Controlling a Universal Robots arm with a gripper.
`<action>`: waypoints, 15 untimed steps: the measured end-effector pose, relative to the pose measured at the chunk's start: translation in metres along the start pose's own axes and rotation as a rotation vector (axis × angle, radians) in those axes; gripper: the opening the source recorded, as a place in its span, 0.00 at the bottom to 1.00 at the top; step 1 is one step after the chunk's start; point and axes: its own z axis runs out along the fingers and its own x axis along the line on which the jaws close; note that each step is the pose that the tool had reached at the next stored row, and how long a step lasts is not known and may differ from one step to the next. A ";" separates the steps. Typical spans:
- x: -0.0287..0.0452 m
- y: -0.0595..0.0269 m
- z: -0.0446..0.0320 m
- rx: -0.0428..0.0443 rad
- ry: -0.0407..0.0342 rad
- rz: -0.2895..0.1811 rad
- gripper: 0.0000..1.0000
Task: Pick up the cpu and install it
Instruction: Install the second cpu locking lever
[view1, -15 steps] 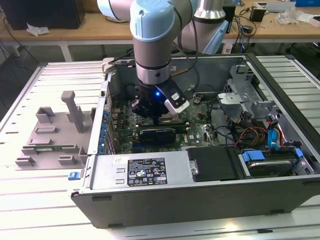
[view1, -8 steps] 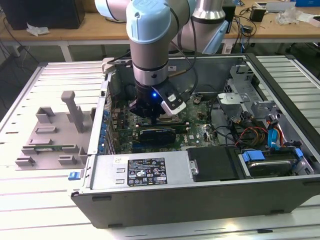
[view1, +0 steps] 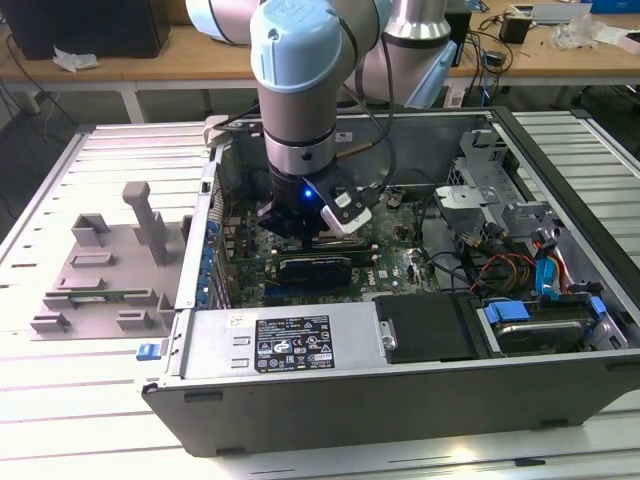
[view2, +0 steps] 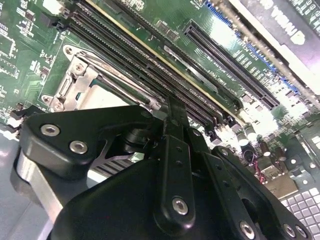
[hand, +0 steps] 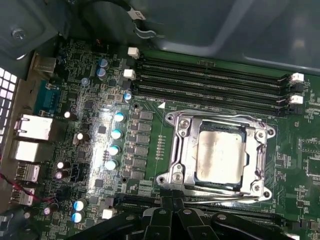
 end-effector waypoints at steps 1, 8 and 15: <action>0.0004 -0.0005 -0.0001 -0.0004 -0.0002 0.001 0.11; 0.0070 -0.0002 0.0011 -0.0059 -0.0026 0.010 0.11; 0.0076 -0.0009 0.0052 -0.0594 -0.0157 0.046 0.11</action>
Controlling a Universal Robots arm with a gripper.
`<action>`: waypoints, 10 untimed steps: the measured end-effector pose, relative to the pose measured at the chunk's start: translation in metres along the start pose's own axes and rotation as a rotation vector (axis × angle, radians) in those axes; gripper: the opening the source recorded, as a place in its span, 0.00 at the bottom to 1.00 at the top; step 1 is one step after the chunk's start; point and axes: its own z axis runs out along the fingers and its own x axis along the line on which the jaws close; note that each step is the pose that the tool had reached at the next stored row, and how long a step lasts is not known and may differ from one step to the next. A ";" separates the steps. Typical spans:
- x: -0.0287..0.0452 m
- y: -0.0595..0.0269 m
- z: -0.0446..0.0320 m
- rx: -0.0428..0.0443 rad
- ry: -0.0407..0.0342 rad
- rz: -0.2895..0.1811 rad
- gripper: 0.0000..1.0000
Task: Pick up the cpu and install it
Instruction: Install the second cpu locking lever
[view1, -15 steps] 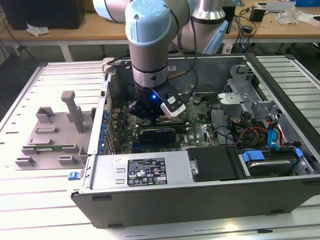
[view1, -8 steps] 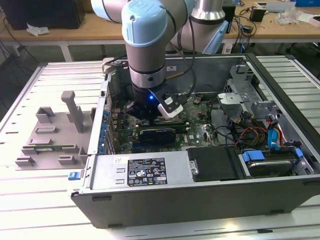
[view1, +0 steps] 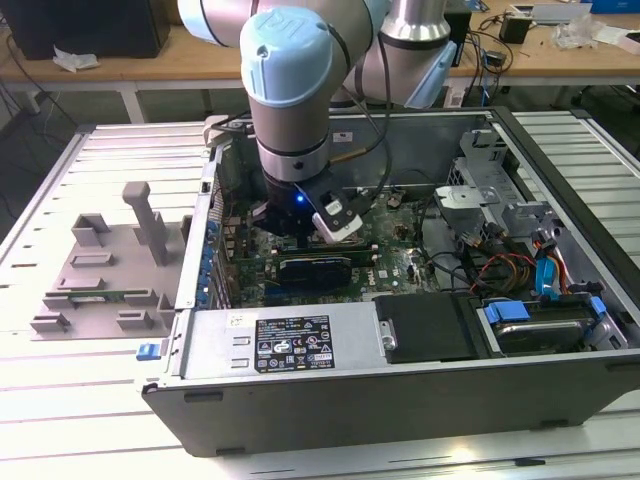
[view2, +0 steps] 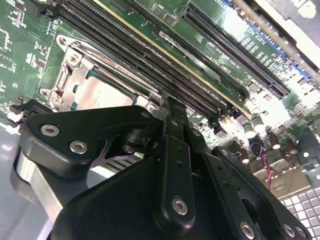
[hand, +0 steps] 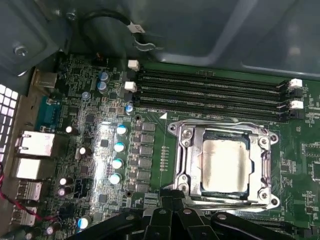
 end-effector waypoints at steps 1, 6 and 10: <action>0.0000 -0.0001 0.0002 -0.0070 -0.0017 0.005 0.11; 0.0004 -0.0051 -0.0006 -0.0167 -0.0051 0.015 0.11; 0.0010 -0.0111 -0.0020 -0.0224 -0.0076 0.024 0.11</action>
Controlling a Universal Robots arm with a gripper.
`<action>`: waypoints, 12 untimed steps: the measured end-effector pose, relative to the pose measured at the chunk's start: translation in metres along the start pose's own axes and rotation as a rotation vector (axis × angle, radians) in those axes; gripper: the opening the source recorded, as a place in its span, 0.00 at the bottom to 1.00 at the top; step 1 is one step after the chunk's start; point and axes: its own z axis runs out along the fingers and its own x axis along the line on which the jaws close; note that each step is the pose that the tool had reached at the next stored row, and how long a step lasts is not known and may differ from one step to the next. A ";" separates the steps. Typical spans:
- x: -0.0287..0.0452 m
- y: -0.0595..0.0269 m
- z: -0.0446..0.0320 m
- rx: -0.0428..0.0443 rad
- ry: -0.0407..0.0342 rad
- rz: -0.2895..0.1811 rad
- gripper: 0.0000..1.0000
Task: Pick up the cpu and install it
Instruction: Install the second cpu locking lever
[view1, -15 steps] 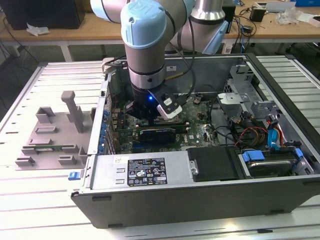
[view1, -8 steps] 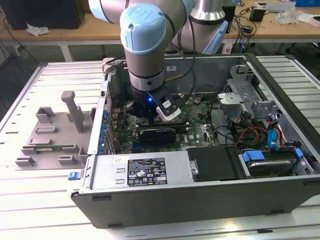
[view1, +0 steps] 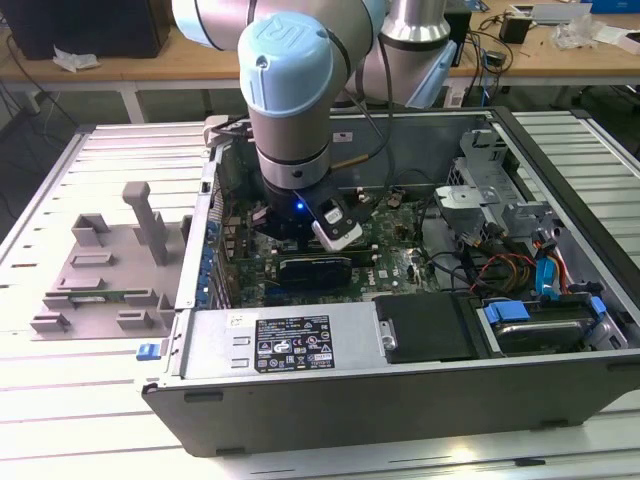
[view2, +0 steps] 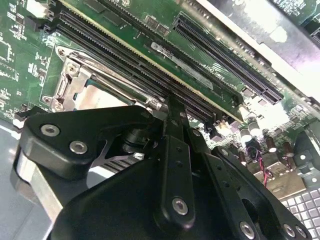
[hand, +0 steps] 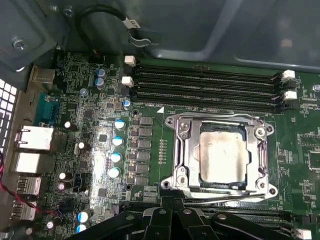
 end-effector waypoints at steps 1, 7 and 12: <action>0.0000 -0.0002 0.0000 -0.0011 -0.0002 0.000 0.11; 0.0000 -0.0004 0.0006 -0.0232 -0.0120 0.044 0.11; 0.0002 -0.0010 0.0031 -0.0455 -0.0280 0.105 0.11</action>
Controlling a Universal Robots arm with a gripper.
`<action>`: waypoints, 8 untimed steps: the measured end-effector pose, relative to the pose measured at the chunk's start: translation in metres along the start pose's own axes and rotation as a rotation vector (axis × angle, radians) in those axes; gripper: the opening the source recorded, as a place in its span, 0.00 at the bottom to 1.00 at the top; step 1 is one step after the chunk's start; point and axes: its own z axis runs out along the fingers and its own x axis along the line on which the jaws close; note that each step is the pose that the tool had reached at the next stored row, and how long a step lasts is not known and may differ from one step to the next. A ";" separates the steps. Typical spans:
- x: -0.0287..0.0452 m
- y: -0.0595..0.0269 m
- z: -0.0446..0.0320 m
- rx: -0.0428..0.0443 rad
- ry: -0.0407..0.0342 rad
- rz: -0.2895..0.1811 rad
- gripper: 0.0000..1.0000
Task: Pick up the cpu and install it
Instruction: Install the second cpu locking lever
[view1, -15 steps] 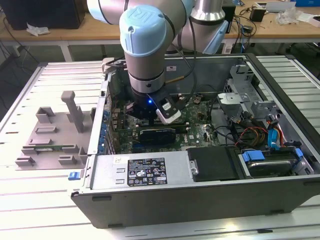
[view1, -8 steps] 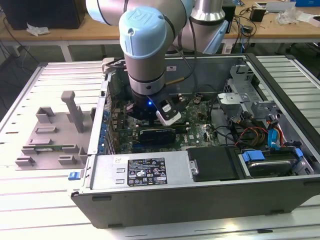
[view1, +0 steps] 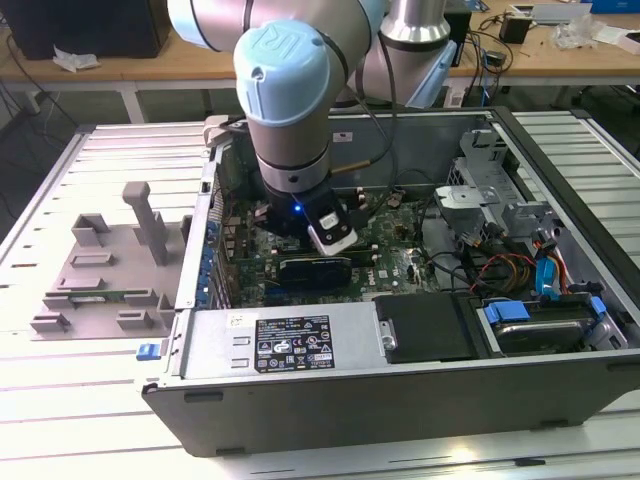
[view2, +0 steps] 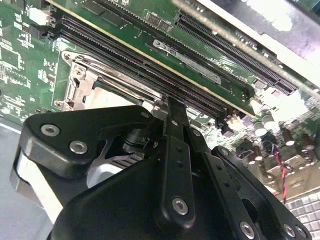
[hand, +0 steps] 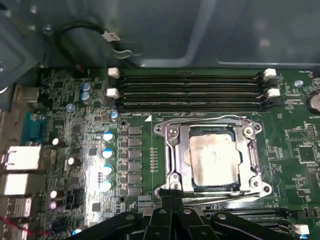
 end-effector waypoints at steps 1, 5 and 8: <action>0.0000 -0.0001 0.0004 -0.0055 -0.0025 0.008 0.11; 0.0003 -0.0006 0.0022 -0.0287 -0.0126 0.047 0.11; 0.0018 -0.0010 0.0036 -0.0361 -0.0182 0.068 0.11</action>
